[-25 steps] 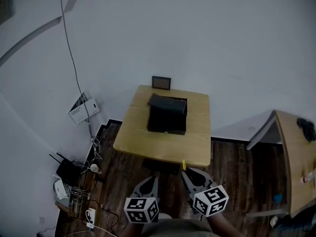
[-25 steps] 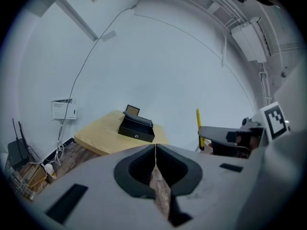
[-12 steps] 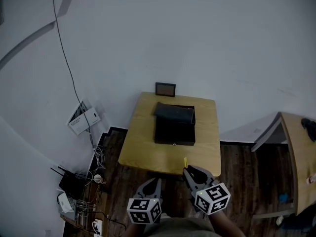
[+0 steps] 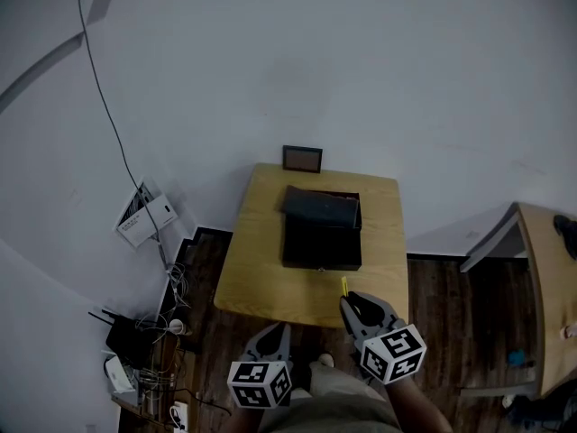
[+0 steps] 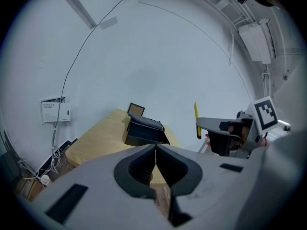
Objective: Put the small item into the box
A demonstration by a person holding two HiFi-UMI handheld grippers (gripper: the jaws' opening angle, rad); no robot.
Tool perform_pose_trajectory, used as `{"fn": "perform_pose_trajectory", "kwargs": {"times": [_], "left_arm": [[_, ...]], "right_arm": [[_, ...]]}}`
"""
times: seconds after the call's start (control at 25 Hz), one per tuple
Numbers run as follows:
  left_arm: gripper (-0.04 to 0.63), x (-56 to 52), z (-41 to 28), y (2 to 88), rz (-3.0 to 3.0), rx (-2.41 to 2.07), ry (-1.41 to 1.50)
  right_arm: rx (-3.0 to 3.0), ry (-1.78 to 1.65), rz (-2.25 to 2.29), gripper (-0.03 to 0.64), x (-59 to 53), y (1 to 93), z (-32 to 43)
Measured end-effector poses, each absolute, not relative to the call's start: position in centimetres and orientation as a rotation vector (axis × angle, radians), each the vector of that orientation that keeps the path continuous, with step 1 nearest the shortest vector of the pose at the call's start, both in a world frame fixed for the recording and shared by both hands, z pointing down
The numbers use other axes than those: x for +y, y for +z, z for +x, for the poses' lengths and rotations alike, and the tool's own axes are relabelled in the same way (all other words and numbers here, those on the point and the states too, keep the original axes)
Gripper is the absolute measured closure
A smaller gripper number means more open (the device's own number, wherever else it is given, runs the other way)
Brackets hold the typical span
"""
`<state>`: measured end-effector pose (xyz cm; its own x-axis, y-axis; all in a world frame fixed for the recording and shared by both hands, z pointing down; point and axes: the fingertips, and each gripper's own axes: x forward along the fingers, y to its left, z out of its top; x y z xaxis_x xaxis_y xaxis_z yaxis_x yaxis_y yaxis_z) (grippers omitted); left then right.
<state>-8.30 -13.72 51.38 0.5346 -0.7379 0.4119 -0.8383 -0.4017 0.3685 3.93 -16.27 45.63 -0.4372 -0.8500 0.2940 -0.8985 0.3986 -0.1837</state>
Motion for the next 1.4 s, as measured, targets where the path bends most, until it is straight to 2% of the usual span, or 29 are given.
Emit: {"fn": "perform_pose_trajectory", "kwargs": {"times": [0.56,1.4], "left_arm": [[0.592,-23.3,-6.5,50.9,2.157,-1.408,0.225],[0.592,-30.2,-3.6,54.2,2.028,-1.465,0.241]], "right_arm": [[-2.508,0.458,1.362,0.568,-26.7,46.4,5.8],[-2.393,0.485,1.079,0.568,-36.6,55.2,6.8]]}}
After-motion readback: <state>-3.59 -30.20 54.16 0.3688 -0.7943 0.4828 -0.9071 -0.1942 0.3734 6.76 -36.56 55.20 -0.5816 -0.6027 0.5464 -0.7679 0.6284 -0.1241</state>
